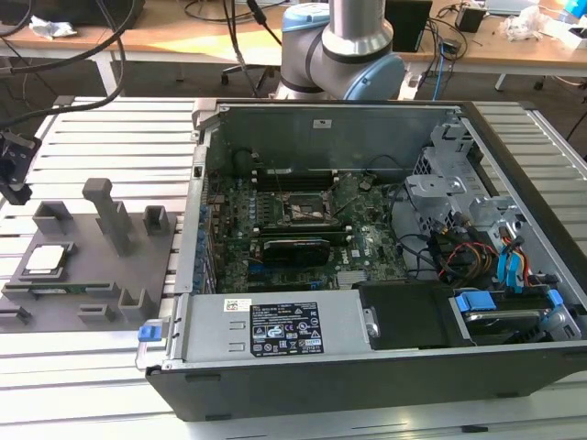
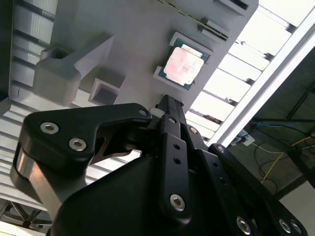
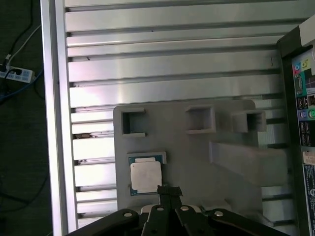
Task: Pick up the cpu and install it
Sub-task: 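Pick up the cpu and move it towards the insertion slot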
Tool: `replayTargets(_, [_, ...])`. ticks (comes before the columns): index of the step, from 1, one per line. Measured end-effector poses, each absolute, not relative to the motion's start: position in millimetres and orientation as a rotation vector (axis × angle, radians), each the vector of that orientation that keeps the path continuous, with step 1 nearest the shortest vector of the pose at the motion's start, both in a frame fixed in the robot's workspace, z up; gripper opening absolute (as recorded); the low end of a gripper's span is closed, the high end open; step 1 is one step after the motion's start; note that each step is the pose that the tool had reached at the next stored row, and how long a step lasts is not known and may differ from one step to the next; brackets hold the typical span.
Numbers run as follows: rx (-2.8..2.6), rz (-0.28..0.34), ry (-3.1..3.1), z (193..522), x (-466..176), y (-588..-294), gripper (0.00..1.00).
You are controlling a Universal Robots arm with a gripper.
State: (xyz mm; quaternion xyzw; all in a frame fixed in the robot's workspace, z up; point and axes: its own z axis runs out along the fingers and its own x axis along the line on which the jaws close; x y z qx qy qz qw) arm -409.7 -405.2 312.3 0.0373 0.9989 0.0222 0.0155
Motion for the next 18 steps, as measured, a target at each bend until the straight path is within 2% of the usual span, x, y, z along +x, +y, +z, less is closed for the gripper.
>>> replayTargets(18, [0.116,0.069,3.107,271,-411,-405,0.11])
